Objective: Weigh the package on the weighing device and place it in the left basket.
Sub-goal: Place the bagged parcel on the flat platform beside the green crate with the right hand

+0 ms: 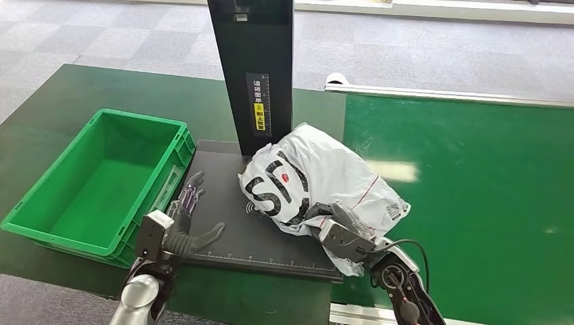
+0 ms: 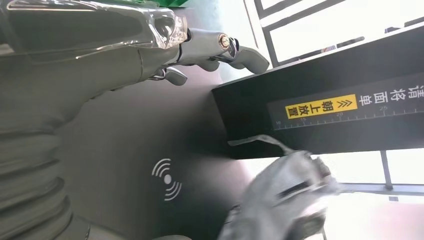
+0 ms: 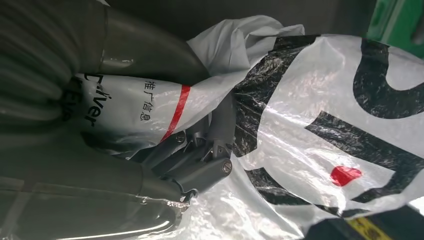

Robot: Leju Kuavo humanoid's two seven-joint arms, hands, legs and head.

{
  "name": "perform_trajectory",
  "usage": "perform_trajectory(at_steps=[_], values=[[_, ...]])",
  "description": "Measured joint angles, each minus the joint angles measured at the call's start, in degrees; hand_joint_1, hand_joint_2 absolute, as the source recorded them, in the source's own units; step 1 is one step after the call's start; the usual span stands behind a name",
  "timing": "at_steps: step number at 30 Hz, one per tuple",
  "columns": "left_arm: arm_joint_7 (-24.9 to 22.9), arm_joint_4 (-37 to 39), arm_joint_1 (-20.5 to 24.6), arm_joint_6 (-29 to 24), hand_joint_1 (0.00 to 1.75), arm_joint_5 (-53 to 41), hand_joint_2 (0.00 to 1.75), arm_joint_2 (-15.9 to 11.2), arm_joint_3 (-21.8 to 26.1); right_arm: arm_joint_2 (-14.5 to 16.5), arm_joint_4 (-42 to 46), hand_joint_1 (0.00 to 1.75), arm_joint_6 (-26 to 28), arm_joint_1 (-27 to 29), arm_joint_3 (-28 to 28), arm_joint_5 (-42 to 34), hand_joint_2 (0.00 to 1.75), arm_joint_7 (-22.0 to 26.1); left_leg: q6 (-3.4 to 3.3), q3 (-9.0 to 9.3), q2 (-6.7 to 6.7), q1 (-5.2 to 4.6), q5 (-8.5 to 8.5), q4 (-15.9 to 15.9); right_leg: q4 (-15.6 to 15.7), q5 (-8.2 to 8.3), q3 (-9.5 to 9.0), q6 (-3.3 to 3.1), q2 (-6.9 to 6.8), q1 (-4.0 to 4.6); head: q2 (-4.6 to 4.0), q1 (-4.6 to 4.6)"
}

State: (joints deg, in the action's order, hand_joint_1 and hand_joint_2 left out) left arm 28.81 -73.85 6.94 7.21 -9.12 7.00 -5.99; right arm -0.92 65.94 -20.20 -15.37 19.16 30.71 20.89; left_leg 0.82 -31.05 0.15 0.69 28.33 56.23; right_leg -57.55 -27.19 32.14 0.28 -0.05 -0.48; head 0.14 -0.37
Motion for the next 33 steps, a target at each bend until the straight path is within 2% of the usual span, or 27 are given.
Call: perform_trajectory(at_steps=[4, 13, 24, 28, 33], values=[[0.0, 1.0, 1.2, 0.0, 0.0, 0.4, 1.75, 0.1, 0.0, -1.0, -2.5, 1.75, -3.4, -1.1, 2.2, -1.0, 1.75, 0.9, 0.0, 0.01, 0.01, 0.0, 0.0, 0.0, 0.0, 0.0, 0.0, 0.0, 0.0, 0.0, 0.01, 0.0], [-0.3, 2.2, 2.6, 0.0, 0.0, 1.2, 1.75, 0.1, -0.2, -4.0, -2.1, 1.75, -13.5, -1.8, 9.1, -7.4, 1.75, 7.3, 0.0, 0.02, 0.09, 0.0, 0.0, 0.0, 0.0, 0.0, 0.03, 0.0, 0.04, 0.0, 0.0, -0.01], [-0.4, 2.3, 2.6, -0.1, 0.0, 1.5, 1.75, 0.1, -0.3, -5.8, 0.6, 1.74, -16.3, -1.9, 13.8, -9.3, 1.75, 9.5, 0.0, 0.01, 0.09, 0.0, 0.0, 0.0, 0.0, 0.0, 0.02, 0.0, 0.04, 0.0, 0.0, -0.01], [-0.5, 2.3, 2.6, -0.7, 0.0, 1.8, 1.75, 0.1, -0.3, -6.0, 0.7, 0.0, -15.4, -2.3, 14.4, -9.2, 1.75, 9.1, 0.0, 0.0, 0.08, 0.0, 0.0, 0.0, 0.0, 0.0, 0.02, 0.0, 0.04, 0.0, 0.01, -0.01], [-1.0, 2.0, 2.5, -1.1, 0.0, 4.0, 1.75, 0.2, 0.1, -6.1, 0.7, 0.0, -14.6, -2.9, 15.1, -8.8, 1.75, 9.4, 0.0, 0.0, 0.07, 0.0, 0.0, 0.0, 0.0, 0.0, 0.02, 0.0, 0.04, 0.0, 0.01, -0.01]])
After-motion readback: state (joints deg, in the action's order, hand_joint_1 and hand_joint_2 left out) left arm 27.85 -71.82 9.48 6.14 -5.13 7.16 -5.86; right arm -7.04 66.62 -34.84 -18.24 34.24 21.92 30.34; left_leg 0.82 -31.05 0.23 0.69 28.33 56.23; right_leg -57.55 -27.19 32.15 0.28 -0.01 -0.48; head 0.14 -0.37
